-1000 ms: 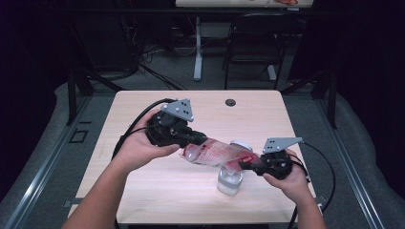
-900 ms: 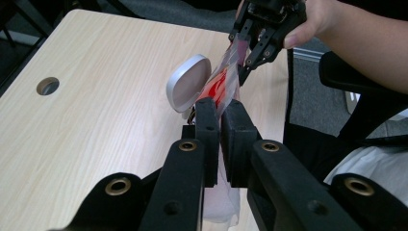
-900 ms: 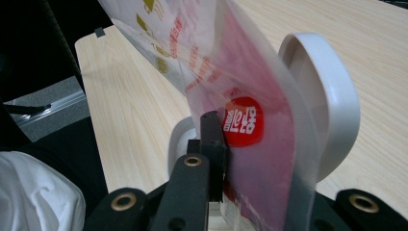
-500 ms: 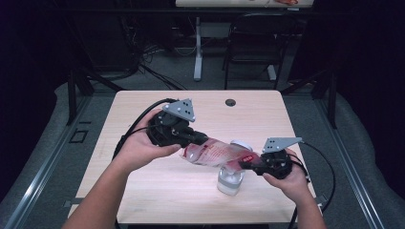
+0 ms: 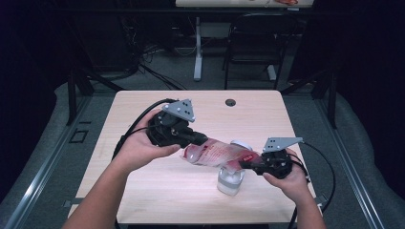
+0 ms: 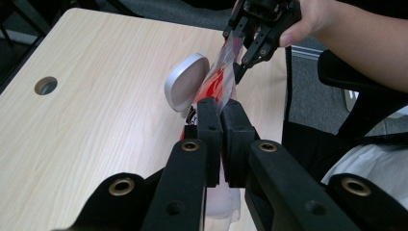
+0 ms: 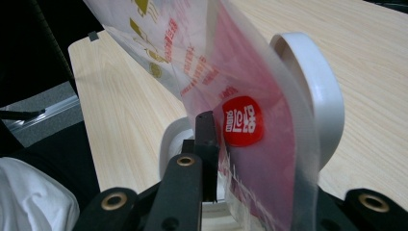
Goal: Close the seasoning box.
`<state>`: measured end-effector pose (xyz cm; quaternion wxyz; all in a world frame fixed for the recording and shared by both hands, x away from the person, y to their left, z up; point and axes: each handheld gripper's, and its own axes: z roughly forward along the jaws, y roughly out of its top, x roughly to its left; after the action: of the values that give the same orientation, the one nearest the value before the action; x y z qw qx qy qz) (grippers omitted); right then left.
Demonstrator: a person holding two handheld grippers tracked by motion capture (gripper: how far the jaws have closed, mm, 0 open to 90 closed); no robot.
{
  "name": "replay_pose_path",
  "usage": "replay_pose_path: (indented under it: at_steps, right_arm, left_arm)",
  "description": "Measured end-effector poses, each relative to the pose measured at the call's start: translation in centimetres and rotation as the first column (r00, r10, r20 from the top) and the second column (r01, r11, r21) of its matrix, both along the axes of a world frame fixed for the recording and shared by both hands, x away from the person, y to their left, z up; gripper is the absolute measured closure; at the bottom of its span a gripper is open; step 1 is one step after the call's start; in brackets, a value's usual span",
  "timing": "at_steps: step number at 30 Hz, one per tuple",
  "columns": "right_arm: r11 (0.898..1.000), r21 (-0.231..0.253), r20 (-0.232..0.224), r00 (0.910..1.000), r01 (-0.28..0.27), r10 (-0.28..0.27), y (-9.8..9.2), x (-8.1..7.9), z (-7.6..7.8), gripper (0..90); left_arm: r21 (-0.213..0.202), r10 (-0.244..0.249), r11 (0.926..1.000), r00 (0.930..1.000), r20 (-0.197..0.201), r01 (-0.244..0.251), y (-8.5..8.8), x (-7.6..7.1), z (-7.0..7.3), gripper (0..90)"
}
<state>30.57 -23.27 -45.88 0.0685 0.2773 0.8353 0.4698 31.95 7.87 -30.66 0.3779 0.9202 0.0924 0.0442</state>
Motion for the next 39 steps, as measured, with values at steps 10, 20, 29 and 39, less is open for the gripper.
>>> replay_pose_path:
  at_steps: [10,20,29,39]
  right_arm:
    - [1.0,-0.003,-0.004,1.0,-0.009,0.008,0.11,-0.01,-0.04,83.7]
    - [1.0,0.001,-0.011,0.9996,-0.027,0.027,0.34,-0.11,0.0,85.4]
    - [0.999,-0.005,-0.017,0.9984,-0.054,0.054,0.79,-0.2,-0.01,86.2]
    - [0.998,-0.015,-0.012,0.9984,-0.055,0.055,0.38,-0.52,0.5,87.1]
  left_arm:
    - [-0.001,0.001,1.0,1.0,0.0,-0.001,0.03,-0.01,0.07,88.4]
    - [-0.012,0.008,0.9999,1.0,0.007,-0.007,0.22,-0.03,0.34,88.5]
    - [-0.02,0.011,0.9997,0.9999,0.005,-0.011,0.48,-0.11,0.56,88.5]
    - [-0.027,0.021,0.9994,0.9998,-0.007,-0.021,0.7,0.14,0.28,88.5]
